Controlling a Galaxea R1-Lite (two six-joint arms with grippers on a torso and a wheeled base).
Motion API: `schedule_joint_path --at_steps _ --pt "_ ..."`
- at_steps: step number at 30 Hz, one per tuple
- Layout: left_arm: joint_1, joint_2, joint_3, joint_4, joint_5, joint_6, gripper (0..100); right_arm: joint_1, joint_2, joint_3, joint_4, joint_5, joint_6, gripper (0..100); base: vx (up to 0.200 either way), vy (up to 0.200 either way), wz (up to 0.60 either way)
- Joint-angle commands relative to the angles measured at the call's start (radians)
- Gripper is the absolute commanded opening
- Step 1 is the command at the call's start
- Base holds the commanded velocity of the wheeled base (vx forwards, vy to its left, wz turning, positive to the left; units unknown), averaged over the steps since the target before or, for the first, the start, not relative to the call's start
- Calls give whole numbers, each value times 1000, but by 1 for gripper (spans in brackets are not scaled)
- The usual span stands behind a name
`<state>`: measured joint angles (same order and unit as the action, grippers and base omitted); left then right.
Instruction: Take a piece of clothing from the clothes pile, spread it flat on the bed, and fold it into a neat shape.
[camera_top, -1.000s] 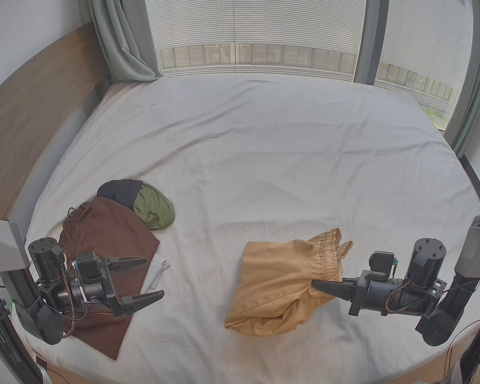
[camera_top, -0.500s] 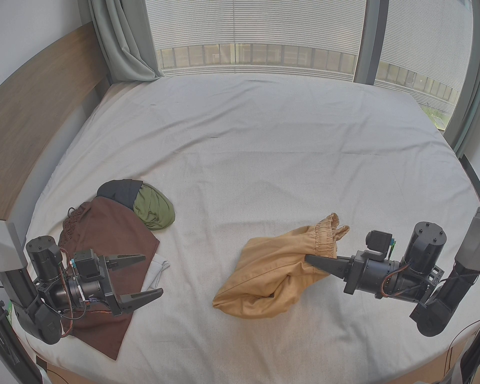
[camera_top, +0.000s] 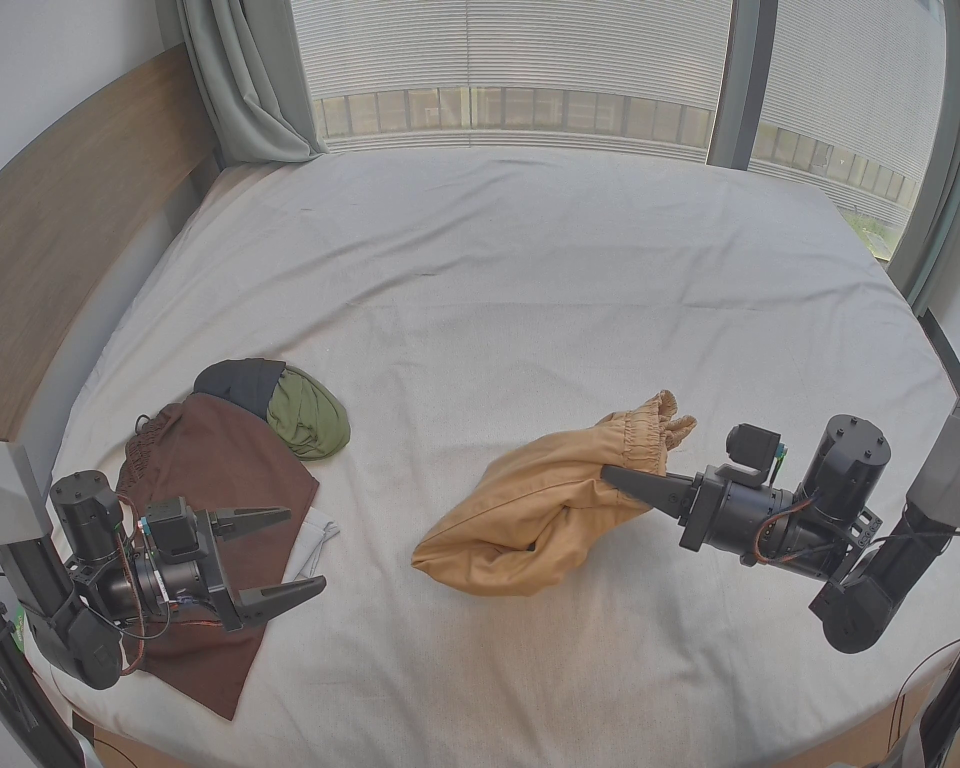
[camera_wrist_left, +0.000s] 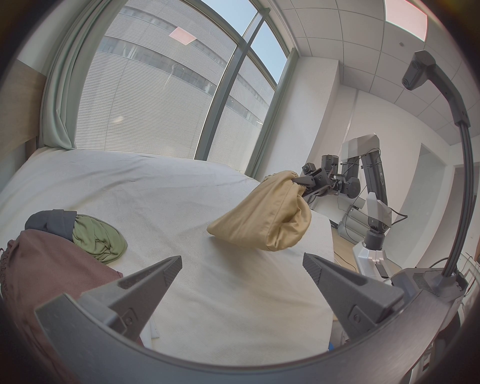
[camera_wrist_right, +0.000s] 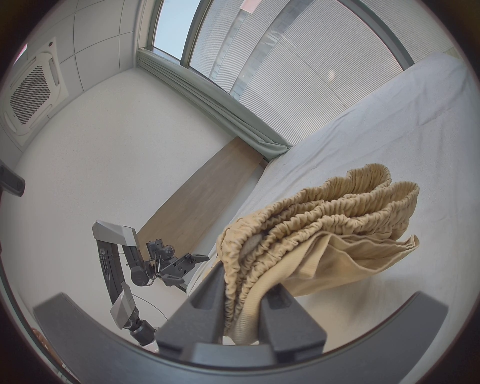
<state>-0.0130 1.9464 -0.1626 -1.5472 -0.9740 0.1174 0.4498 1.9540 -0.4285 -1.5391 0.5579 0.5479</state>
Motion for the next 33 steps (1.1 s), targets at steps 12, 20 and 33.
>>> schedule_joint_path --at_steps 12,20,33 --pt "2 0 1 -1 0 -1 100 -8 69 -118 7 14 15 0 0 0 0" --pt "2 0 0 -1 0 -1 100 -17 117 -196 7 25 43 0 0 0 0" --pt "2 6 1 -1 -2 -4 100 -59 143 -423 157 33 83 0 0 0 0"
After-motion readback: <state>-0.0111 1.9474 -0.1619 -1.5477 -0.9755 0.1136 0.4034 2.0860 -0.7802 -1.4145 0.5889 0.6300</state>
